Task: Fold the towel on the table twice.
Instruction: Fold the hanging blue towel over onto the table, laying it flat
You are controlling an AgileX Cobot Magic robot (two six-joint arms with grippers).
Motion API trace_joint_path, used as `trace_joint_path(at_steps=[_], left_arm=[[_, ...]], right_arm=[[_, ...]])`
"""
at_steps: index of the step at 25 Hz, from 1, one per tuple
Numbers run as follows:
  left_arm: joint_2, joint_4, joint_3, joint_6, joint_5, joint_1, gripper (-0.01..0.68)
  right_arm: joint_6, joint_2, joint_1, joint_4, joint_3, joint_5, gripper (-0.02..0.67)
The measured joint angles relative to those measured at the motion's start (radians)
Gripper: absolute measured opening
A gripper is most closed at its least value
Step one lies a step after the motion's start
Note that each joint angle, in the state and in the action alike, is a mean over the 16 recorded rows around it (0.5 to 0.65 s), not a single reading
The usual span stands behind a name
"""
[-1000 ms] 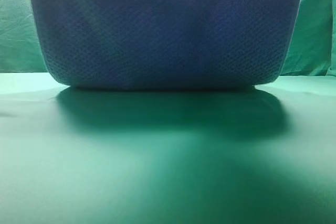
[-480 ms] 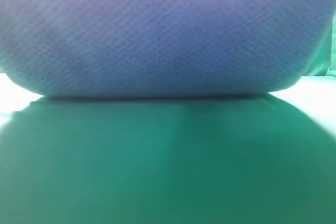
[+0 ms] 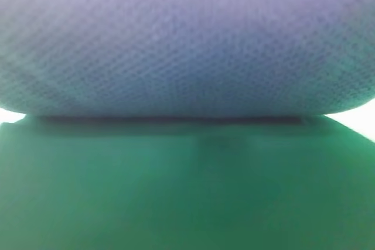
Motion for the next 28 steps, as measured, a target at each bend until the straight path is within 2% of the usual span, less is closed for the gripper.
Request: trace_joint_path(at_steps=[5, 11, 19, 28], left_arm=[[0.009, -0.021, 0.042, 0.008, -0.037, 0.001, 0.0], [0.119, 0.008, 0.009, 0.01, -0.119, 0.001, 0.0], [0.4, 0.131, -0.16, -0.014, -0.221, 0.001, 0.0], [0.7, 0.281, -0.382, -0.055, -0.271, 0.001, 0.0]], right_arm=[[0.035, 0.033, 0.029, -0.037, 0.019, -0.014, 0.0], [0.046, 0.15, 0.001, -0.084, -0.032, -0.065, 0.0], [0.014, 0.387, -0.092, -0.124, -0.185, -0.138, 0.0], [-0.028, 0.636, -0.174, -0.162, -0.359, -0.223, 0.0]])
